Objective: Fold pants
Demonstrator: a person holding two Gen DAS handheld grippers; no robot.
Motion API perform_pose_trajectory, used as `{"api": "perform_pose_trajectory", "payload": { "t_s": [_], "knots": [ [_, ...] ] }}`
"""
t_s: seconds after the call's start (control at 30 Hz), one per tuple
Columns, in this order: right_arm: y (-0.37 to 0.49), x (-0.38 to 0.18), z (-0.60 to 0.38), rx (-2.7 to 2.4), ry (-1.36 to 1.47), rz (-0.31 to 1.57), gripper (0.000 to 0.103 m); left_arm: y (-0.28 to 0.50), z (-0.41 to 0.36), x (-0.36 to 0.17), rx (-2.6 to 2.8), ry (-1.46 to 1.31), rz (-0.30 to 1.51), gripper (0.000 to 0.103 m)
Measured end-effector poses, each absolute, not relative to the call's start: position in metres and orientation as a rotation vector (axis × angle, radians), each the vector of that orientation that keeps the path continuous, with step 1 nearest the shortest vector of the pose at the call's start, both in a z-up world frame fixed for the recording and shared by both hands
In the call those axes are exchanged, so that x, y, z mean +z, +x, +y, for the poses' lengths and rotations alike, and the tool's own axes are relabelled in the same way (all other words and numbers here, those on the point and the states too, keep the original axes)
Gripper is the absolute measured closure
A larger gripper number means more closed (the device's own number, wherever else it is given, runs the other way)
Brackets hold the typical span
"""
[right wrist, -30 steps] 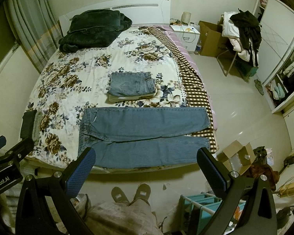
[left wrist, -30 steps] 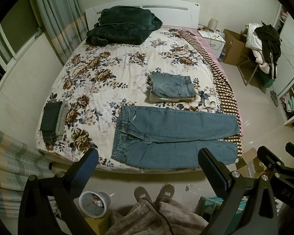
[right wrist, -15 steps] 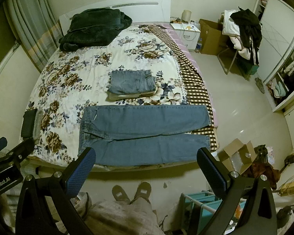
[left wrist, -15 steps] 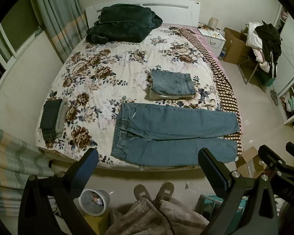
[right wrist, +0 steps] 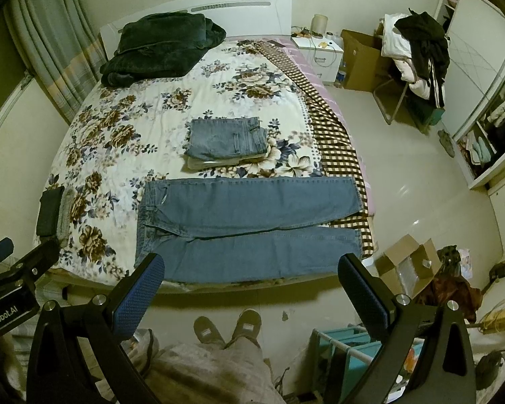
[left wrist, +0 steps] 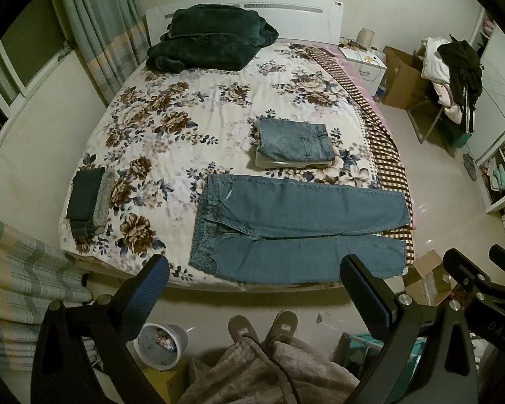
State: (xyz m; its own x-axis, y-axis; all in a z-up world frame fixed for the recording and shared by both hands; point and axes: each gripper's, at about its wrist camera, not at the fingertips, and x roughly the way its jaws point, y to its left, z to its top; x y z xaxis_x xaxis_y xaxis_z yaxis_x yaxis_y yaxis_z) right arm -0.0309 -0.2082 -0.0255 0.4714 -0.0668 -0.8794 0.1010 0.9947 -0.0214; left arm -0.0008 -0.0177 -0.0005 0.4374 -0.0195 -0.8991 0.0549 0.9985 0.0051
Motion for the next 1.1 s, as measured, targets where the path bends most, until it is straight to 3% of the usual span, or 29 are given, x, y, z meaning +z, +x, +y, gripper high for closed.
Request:
{"api": "perform_pose_trajectory", "payload": {
  "t_s": [0.23,0.4,0.57,0.8,1.1],
  "knots": [
    [-0.044,-0.054,-0.202,-0.156,0.073,1.077,0.000,-0.006,-0.017,-0.030,-0.029,0.037,1.088,0.000],
    [-0.024,-0.078,-0.226,-0.245,0.178,1.067,0.000,0.044,0.001,-0.059,0.048,0.040,1.053,0.000],
    [0.031,-0.119,-0.275,-0.371,0.279,1.070,0.000,0.111,0.023,-0.108,0.134,-0.019,1.141,0.000],
    [0.129,-0.227,-0.347,-0.447,0.437,1.193,0.000,0.205,0.020,-0.212,0.276,-0.114,1.322,0.000],
    [0.296,-0.424,-0.467,-0.553,0.704,1.325,0.000,0.311,0.014,-0.370,0.463,-0.333,1.492,0.000]
  ]
}}
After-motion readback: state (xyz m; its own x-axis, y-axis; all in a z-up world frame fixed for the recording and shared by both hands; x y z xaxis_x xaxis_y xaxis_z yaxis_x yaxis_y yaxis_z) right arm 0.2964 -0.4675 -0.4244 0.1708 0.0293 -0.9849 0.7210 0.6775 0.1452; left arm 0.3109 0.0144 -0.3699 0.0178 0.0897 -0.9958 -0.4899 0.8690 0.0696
